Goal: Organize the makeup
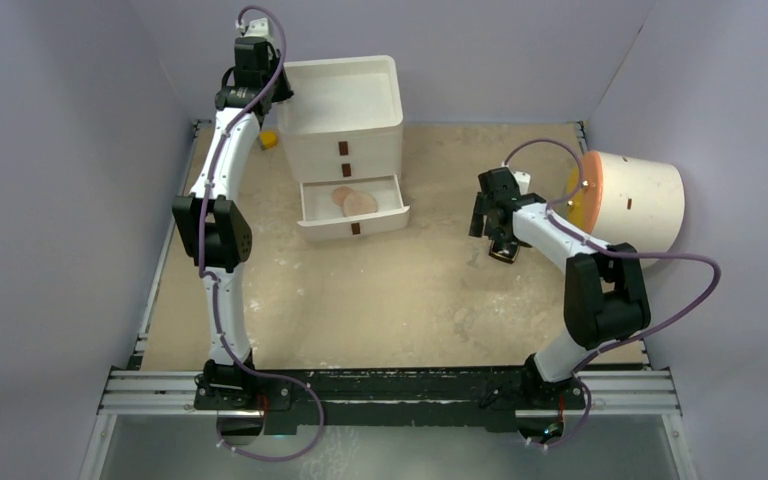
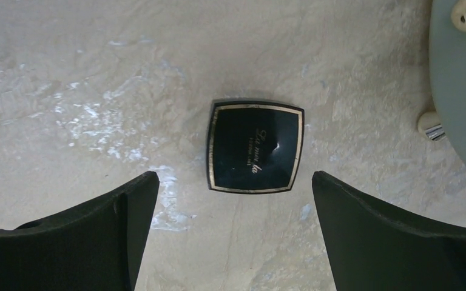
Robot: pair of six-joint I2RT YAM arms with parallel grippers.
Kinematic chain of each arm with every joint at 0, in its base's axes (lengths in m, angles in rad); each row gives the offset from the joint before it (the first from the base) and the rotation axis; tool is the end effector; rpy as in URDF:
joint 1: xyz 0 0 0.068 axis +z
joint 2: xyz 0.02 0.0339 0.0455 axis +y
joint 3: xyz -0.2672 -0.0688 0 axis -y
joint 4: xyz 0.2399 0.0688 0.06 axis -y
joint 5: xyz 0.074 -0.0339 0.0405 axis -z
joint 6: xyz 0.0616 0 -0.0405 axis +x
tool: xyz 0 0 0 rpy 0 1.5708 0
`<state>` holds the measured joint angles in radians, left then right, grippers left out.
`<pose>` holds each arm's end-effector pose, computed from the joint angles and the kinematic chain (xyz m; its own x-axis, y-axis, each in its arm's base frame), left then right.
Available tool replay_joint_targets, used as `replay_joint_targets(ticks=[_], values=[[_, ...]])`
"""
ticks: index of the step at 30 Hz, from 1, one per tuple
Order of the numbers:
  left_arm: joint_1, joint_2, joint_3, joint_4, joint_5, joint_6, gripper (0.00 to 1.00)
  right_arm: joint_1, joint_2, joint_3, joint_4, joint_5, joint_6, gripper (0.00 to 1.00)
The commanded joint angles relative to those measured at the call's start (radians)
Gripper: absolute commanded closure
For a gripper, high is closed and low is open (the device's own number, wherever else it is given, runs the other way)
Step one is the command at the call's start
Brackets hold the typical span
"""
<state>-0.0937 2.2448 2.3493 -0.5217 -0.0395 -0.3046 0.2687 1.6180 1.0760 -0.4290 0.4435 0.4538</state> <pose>0.5409 -0.0484 0.3520 -0.4021 -0.2632 -0.8769 -0.0661 0.9636 -0.2589 0.3370 0.0654 0.2010 -0.7180 0.2130 -0.6626 0.3432 0.9366 -0.0709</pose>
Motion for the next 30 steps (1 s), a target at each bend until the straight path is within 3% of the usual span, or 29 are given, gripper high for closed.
replay_joint_targets(ticks=[1,9,23,27,30], values=[[0.01,0.038,-0.051,-0.153,0.097,-0.003,1.0,-0.036,-0.025,-0.05,-0.035,0.001,0.059,0.01],[0.015,0.038,-0.058,-0.147,0.103,0.004,1.0,-0.16,0.008,-0.136,0.074,-0.152,0.048,0.01],[0.02,0.047,-0.068,-0.144,0.104,0.013,1.0,-0.167,0.118,-0.087,0.163,-0.211,0.049,0.03],[0.024,0.046,-0.073,-0.145,0.102,0.016,1.0,-0.168,0.131,-0.071,0.156,-0.206,0.047,0.11],[0.025,0.046,-0.075,-0.144,0.104,0.016,1.0,-0.168,0.131,-0.062,0.151,-0.198,0.043,0.28]])
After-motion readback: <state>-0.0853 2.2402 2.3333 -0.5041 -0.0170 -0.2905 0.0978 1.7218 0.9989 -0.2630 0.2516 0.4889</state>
